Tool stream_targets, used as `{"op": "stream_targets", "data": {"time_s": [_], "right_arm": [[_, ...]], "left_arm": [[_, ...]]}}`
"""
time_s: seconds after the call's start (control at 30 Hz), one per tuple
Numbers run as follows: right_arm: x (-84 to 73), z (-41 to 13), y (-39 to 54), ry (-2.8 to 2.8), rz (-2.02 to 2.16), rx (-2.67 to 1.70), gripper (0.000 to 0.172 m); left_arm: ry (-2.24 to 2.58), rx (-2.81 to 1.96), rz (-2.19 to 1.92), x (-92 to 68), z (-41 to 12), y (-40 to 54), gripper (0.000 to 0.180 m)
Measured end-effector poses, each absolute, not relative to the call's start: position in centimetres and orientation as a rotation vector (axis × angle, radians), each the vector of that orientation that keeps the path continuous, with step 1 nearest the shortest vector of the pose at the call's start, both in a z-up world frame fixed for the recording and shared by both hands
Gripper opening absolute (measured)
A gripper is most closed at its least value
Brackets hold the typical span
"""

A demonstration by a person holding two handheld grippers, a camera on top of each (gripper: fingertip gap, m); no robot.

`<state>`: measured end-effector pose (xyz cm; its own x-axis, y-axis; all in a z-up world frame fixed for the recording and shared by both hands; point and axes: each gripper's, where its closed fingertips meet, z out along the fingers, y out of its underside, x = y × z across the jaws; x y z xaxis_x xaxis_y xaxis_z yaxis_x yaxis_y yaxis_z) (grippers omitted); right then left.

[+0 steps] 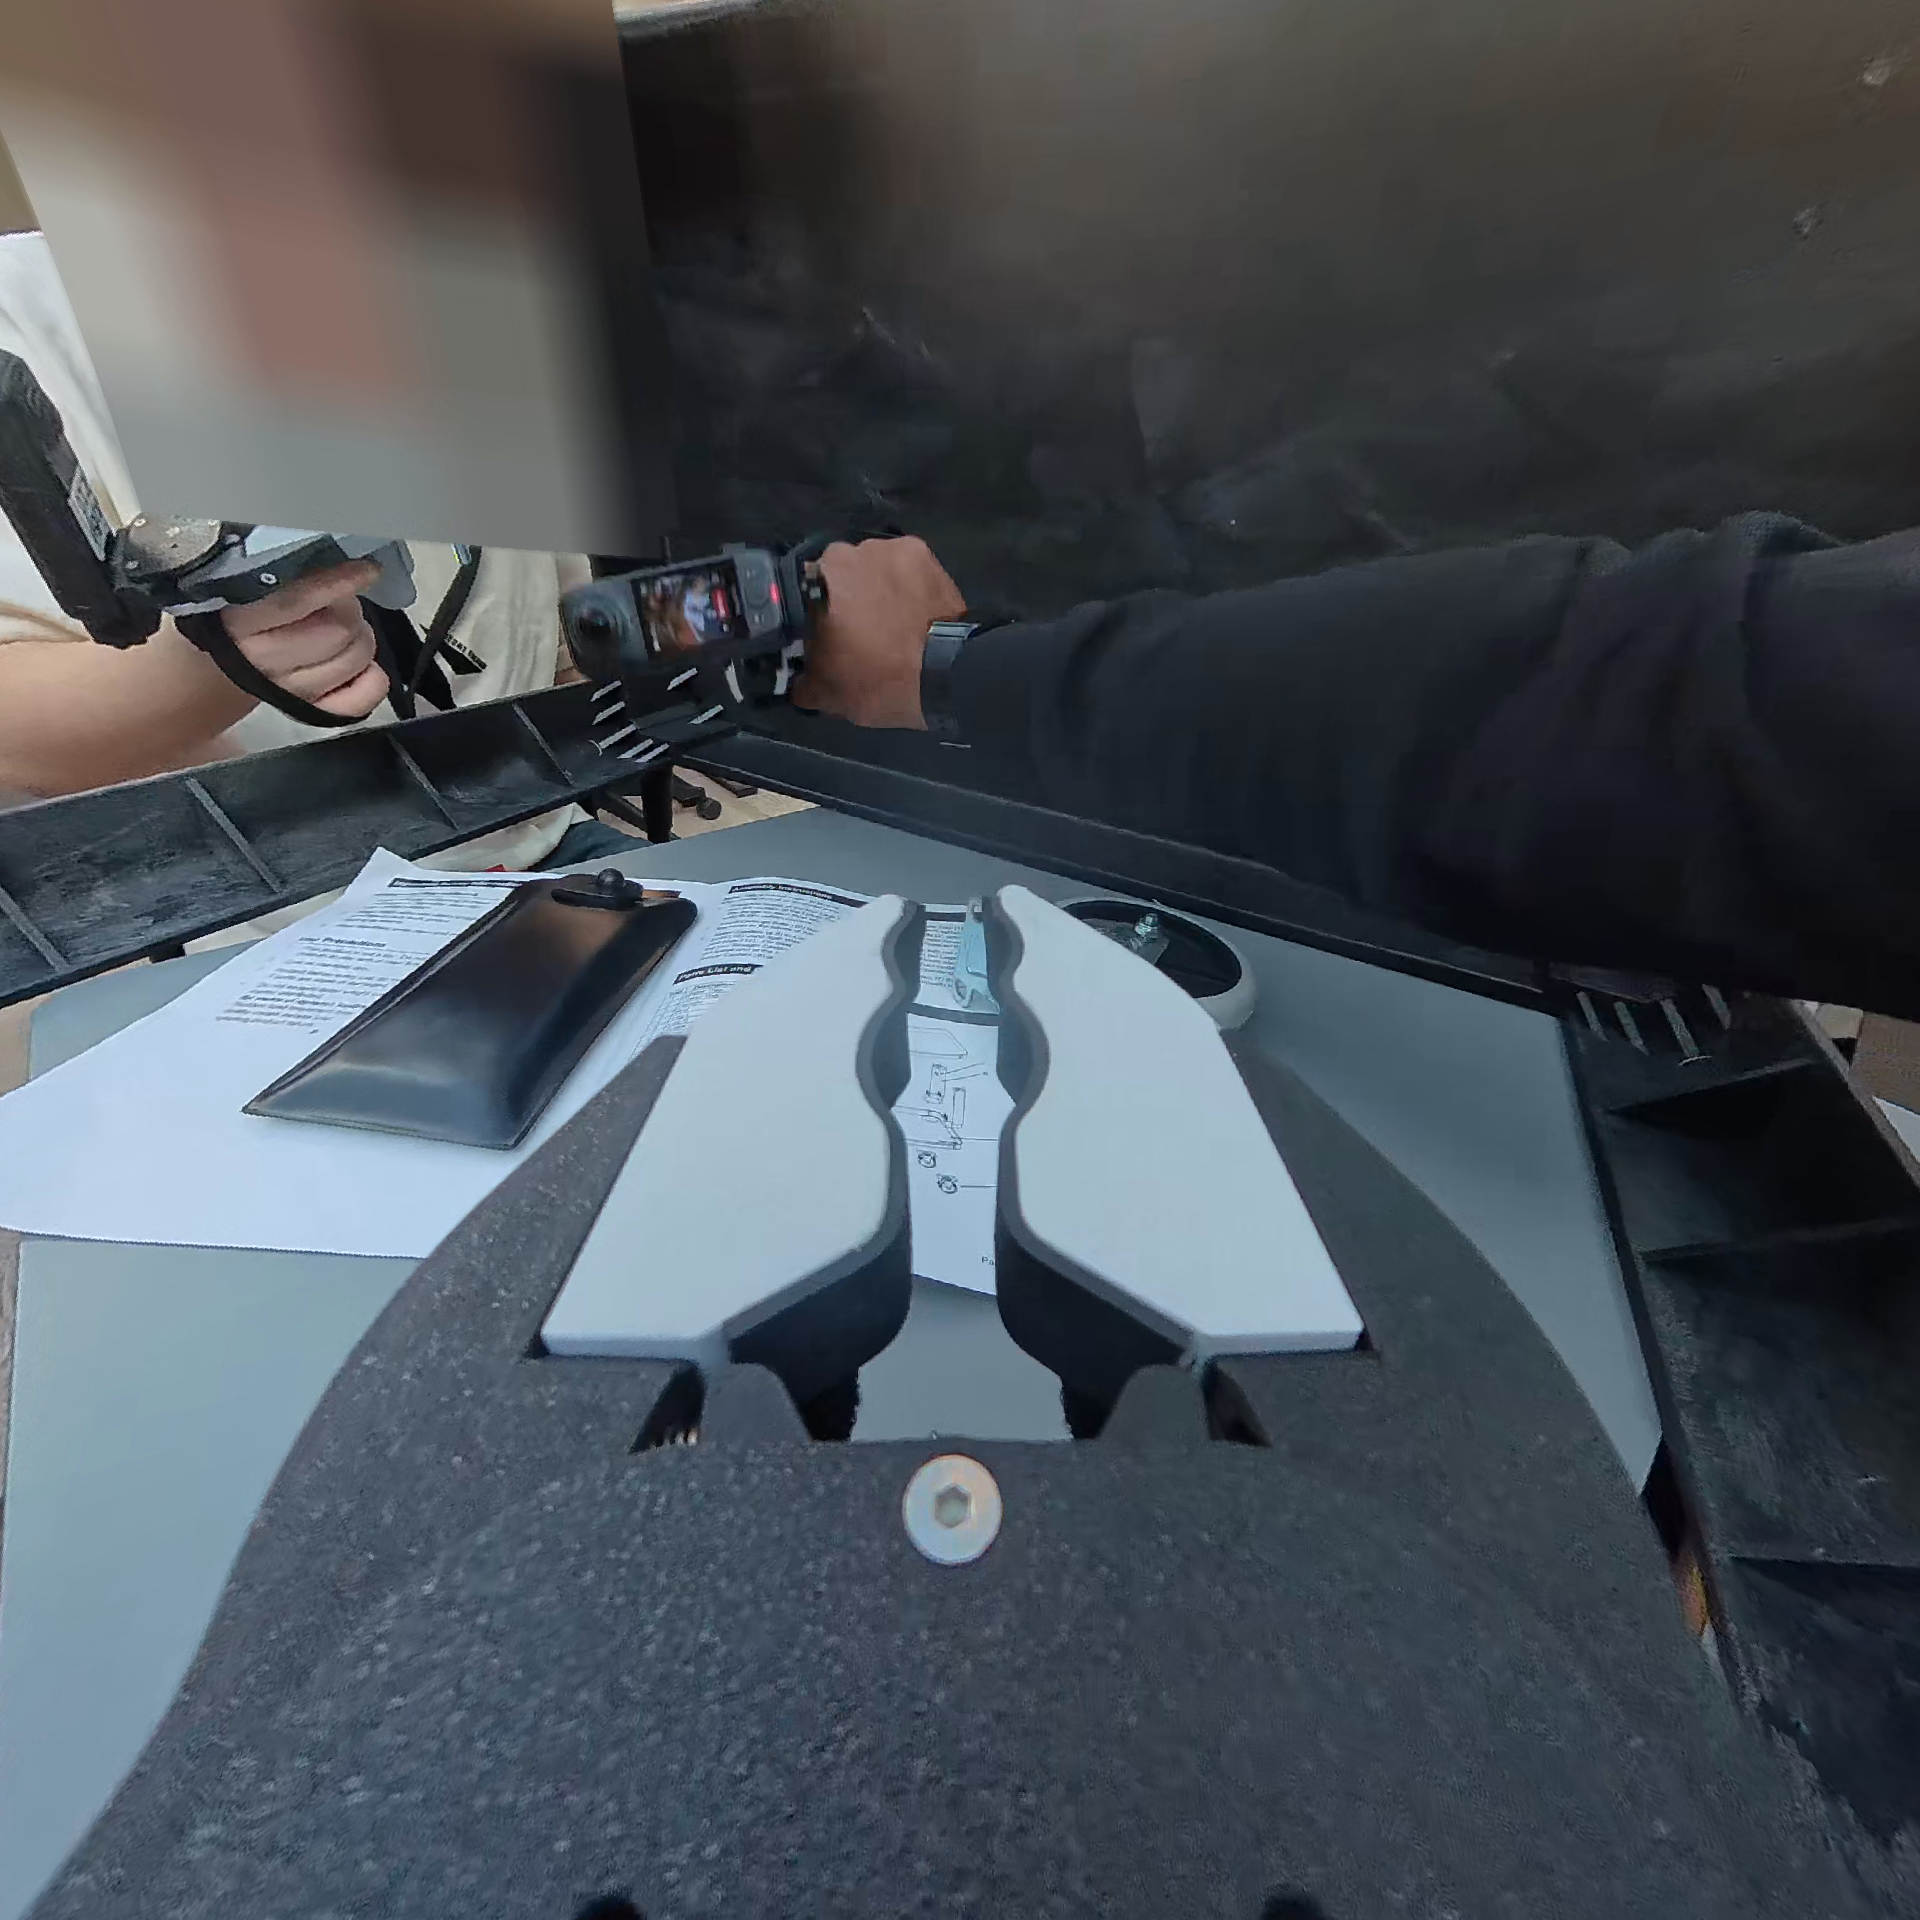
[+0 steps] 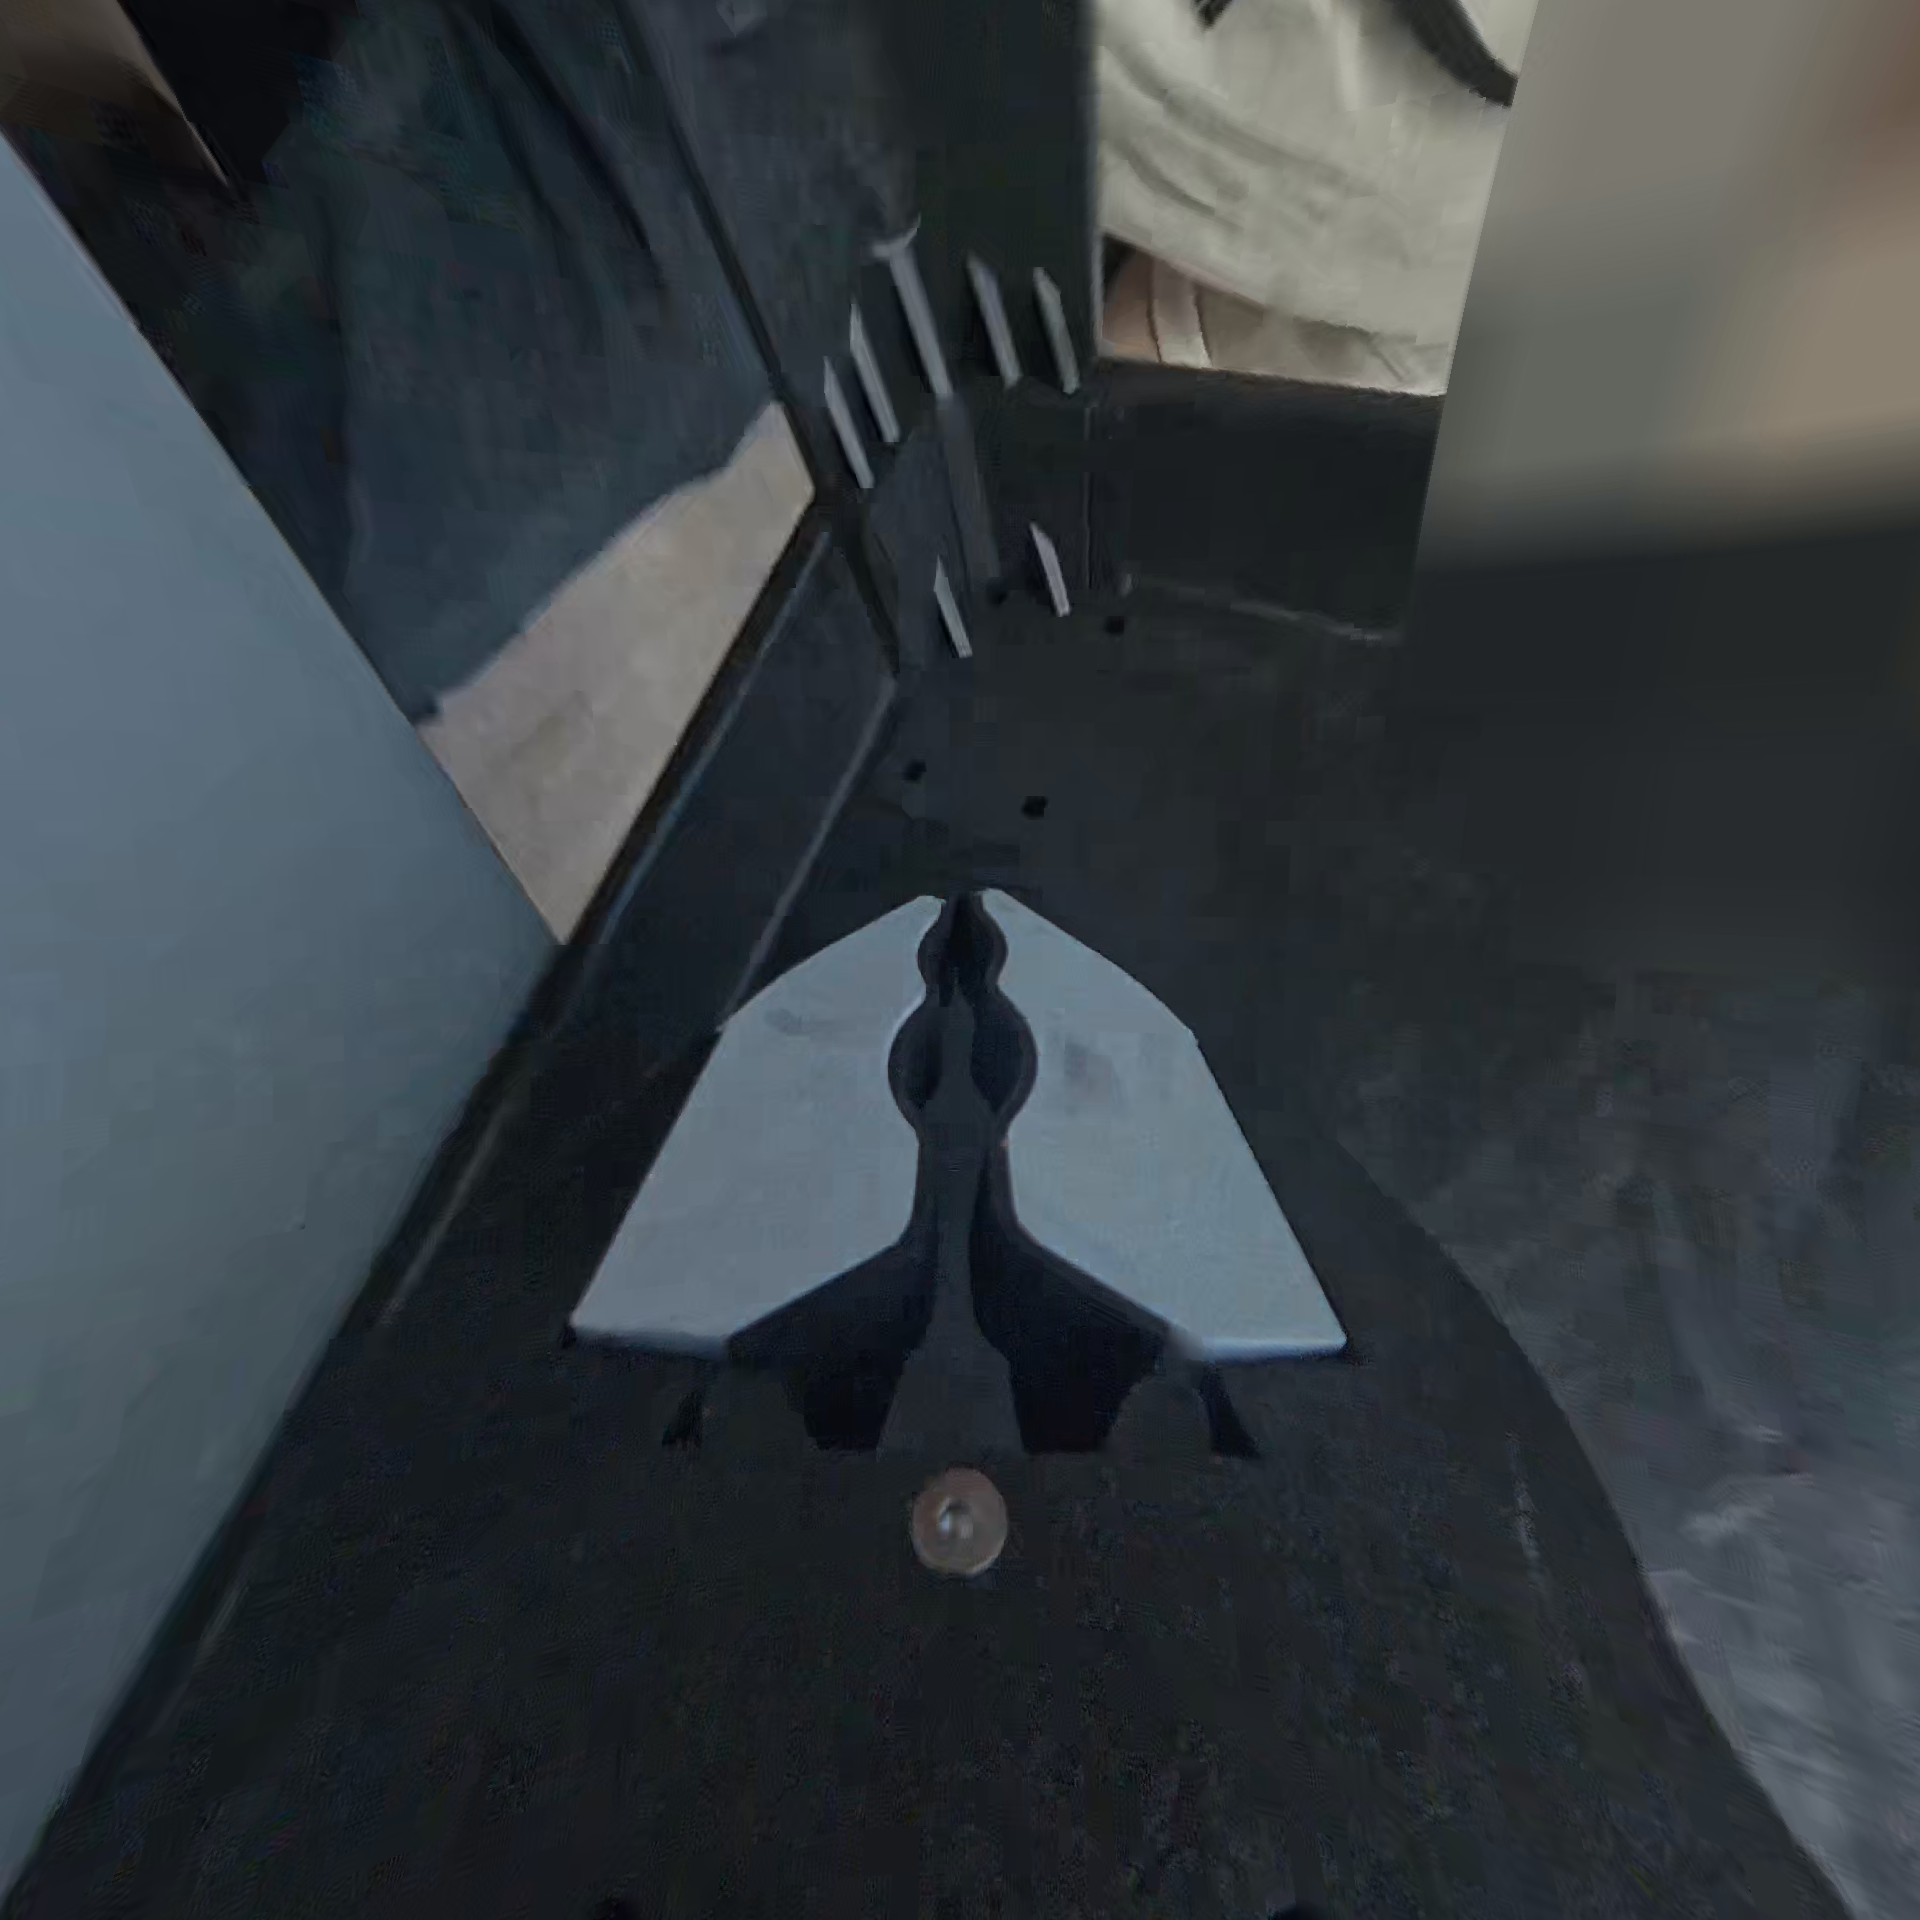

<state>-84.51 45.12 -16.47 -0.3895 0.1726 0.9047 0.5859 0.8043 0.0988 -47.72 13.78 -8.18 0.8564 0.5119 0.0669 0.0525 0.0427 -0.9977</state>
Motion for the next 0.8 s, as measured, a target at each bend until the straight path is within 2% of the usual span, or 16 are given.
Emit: {"op": "stream_targets", "data": {"time_s": [0.07,0.27,0.8], "right_arm": [[-84.6,-17.9,47.4,-1.890,-0.794,-0.378,0.000],[-84.9,-19.4,50.4,-1.812,-0.922,-0.312,0.000],[-83.2,-18.1,49.7,-1.815,-0.787,-0.325,0.000]], "left_arm": [[-0.484,-1.488,0.352,-47.9,-8.1,13.5,0.011],[-0.506,-1.479,0.368,-48.4,-8.4,13.0,0.009],[-0.513,-1.500,0.377,-48.9,-9.1,13.1,0.006]]}}
